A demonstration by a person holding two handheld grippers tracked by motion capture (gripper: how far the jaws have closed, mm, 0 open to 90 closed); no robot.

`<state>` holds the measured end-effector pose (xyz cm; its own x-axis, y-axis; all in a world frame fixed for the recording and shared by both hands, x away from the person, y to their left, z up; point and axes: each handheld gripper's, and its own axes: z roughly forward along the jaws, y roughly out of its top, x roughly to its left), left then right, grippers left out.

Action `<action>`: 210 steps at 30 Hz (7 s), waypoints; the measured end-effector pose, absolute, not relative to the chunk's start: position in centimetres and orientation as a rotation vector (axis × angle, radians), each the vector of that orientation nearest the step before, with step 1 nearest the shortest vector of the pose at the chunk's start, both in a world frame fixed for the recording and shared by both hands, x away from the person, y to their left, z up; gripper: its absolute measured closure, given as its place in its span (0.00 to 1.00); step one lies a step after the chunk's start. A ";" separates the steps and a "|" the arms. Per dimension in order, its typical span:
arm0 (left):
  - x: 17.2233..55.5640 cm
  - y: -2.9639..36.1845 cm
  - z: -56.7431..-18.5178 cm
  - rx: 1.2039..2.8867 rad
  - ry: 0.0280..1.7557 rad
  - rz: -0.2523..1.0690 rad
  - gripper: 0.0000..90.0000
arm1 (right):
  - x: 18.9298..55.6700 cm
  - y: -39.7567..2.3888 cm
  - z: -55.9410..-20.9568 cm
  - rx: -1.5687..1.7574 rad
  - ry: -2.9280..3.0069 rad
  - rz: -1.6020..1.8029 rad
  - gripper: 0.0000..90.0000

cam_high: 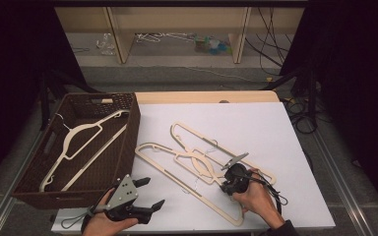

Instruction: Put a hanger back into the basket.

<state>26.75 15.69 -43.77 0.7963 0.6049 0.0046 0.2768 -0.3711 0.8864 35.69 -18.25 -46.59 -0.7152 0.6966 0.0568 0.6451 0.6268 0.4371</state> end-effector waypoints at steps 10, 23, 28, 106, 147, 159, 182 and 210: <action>27.0 15.5 -43.8 1.969 0.660 0.408 0.24 | 36.0 -18.9 -46.2 1.087 2.746 0.641 0.88; 30.0 13.1 -44.2 2.007 0.677 0.394 0.25 | 35.7 -20.3 -44.8 1.024 2.747 0.676 0.88; 30.9 11.6 -44.2 2.011 0.665 0.370 0.25 | 36.4 -20.0 -44.7 1.001 2.723 0.636 0.88; 39.2 5.2 -42.8 2.343 0.229 0.310 0.81 | 33.0 -23.2 -42.1 0.772 2.741 0.741 0.89; 35.3 6.3 -40.3 2.276 0.043 0.073 0.90 | 31.0 -23.4 -41.3 0.562 2.850 0.832 0.92; 34.5 6.3 -40.1 2.230 0.029 0.074 0.96 | 30.7 -24.3 -40.5 0.697 2.725 0.944 0.53; 34.1 10.2 -35.4 1.977 0.495 0.115 0.96 | 28.9 -26.8 -38.7 0.845 2.427 1.156 0.39; 34.4 24.1 -24.4 1.697 0.741 0.302 0.96 | 28.6 -26.4 -41.2 0.859 2.490 1.132 0.35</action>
<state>34.41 24.07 -24.43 0.7633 0.6182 -0.1874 0.3113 -0.0978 0.9453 28.63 -26.37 -41.18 -0.7864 0.6177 -0.0036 0.4034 0.5178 0.7544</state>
